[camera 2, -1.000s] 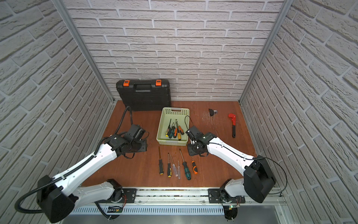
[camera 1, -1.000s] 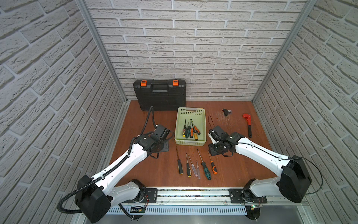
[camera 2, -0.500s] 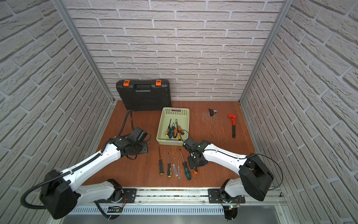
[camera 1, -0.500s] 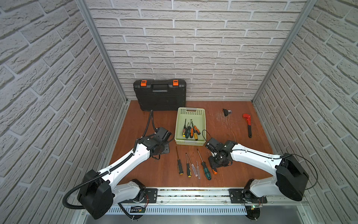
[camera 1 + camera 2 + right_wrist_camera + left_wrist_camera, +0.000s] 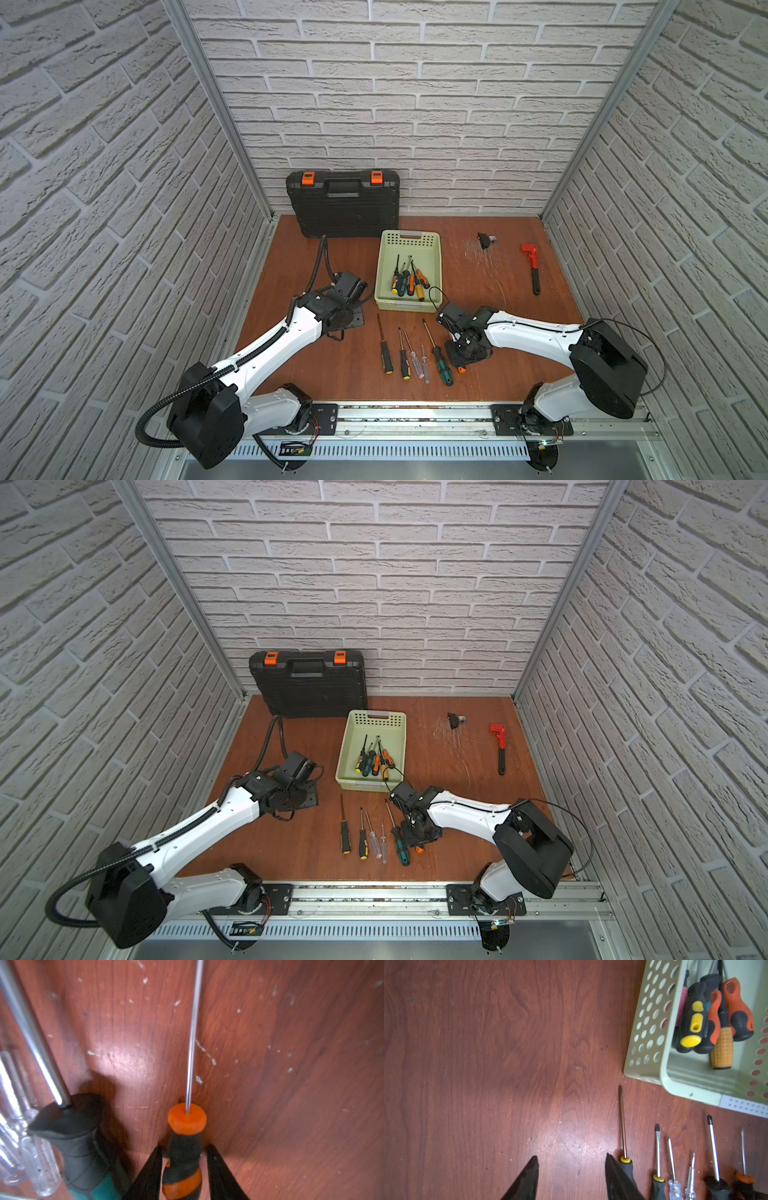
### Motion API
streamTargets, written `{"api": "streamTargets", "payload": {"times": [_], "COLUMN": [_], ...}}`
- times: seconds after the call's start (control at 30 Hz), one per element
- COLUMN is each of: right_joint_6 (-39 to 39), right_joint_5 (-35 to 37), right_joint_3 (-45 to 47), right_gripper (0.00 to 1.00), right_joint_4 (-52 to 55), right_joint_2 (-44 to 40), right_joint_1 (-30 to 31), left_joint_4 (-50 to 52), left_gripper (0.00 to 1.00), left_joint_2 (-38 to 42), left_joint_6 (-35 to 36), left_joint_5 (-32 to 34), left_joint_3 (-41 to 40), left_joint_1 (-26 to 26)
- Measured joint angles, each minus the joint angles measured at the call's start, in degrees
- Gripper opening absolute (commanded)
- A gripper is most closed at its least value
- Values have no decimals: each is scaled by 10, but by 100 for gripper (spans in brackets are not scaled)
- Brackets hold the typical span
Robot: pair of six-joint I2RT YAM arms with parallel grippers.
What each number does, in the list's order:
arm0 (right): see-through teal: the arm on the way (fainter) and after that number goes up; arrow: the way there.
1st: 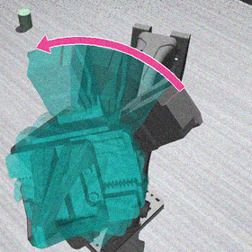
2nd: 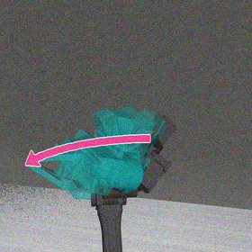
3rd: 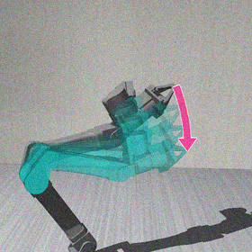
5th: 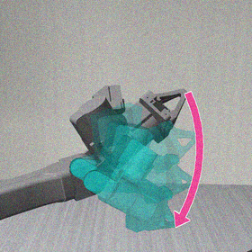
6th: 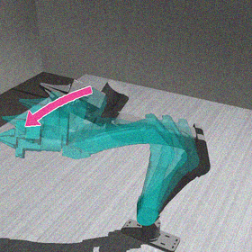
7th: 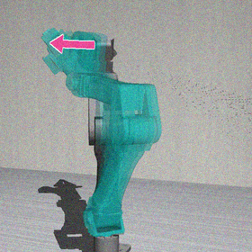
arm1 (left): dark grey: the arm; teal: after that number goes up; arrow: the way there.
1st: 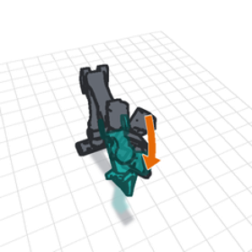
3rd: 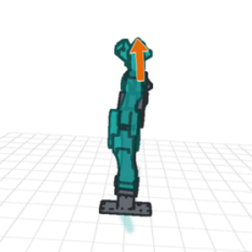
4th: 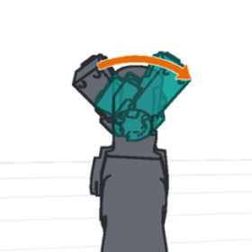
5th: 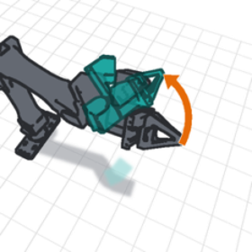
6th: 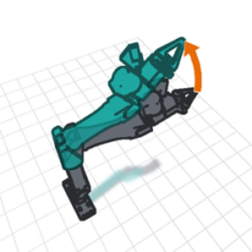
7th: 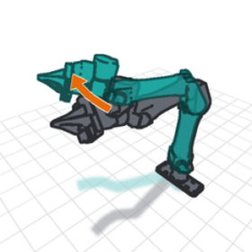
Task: Put the screwdriver in the bin
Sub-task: Pick up the screwdriver from the bottom-center of the table, then place the screwdriver into the bin.
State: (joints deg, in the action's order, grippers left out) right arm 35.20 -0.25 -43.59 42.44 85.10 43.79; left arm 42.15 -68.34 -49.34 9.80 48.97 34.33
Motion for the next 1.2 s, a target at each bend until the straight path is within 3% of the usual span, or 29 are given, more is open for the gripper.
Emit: {"api": "streamTargets", "payload": {"times": [0.23,0.63,0.83,1.03,1.2], "right_joint_6": [5,35,50,34,-15], "right_joint_5": [3,0,-6,-9,-18], "right_joint_3": [0,3,-12,-112,-278], "right_gripper": [7,6,6,5,5], "right_joint_4": [-2,30,82,118,125], "right_joint_2": [0,-65,-121,-127,-37], "right_joint_1": [3,3,-40,-91,-109], "left_joint_4": [0,-17,-26,-29,-28], "left_gripper": [52,52,52,52,52], "left_joint_2": [0,1,1,23,49], "left_joint_6": [0,2,4,7,7], "left_joint_5": [0,-2,-5,-5,-4], "left_joint_3": [0,-11,-11,-20,-22], "left_joint_1": [-7,-26,-35,-49,-59]}}
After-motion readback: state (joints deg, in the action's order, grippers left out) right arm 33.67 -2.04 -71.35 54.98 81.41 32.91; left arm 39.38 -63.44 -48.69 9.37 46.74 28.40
